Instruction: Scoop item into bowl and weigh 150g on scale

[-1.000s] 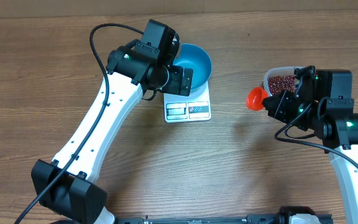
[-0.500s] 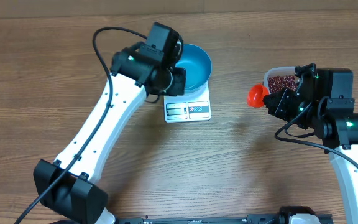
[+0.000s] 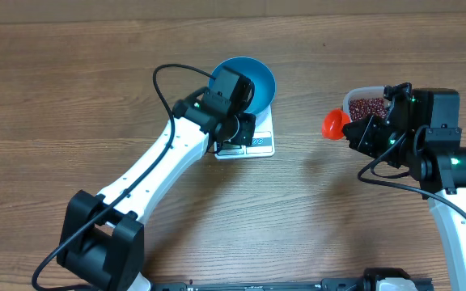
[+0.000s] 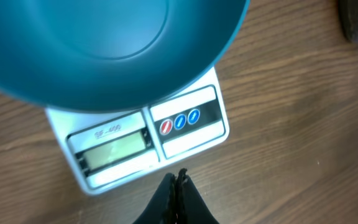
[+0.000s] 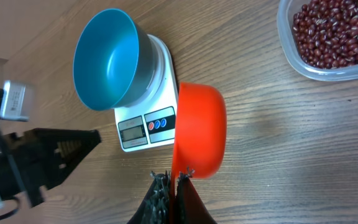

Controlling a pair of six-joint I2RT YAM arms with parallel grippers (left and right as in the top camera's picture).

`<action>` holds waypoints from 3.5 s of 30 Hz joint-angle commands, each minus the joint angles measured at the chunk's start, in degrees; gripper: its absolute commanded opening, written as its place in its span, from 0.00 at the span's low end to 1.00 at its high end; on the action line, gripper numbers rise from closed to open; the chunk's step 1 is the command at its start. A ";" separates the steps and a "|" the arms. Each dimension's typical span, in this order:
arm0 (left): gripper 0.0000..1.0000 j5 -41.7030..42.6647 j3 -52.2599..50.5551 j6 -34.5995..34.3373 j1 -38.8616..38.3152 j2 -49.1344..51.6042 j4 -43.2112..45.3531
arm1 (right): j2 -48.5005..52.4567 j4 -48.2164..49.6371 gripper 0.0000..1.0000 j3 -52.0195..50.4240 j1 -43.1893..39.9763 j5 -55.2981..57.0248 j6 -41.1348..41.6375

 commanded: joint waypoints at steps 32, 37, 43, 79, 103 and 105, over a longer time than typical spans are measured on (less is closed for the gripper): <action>0.04 -10.67 -8.70 7.82 -6.58 6.60 16.24 | 0.09 0.39 0.04 1.81 -0.22 1.07 -0.02; 0.05 -11.21 -8.70 7.85 -6.58 7.98 16.24 | 0.09 0.42 0.04 1.81 -0.28 2.93 -0.02; 0.05 -12.13 -8.70 7.82 -6.58 8.41 16.28 | 0.09 0.42 0.04 1.81 -0.92 2.91 -0.02; 0.04 -15.02 -8.70 5.88 -6.47 11.28 18.12 | 0.09 -0.02 0.04 1.81 -0.96 3.15 -0.04; 0.04 -14.43 -8.70 5.90 -6.58 12.17 19.21 | 0.09 -0.07 0.04 1.81 -0.96 3.13 -0.04; 0.04 -14.27 -8.70 5.92 -6.58 12.48 19.30 | 0.09 -0.09 0.04 1.81 -0.96 3.13 -0.04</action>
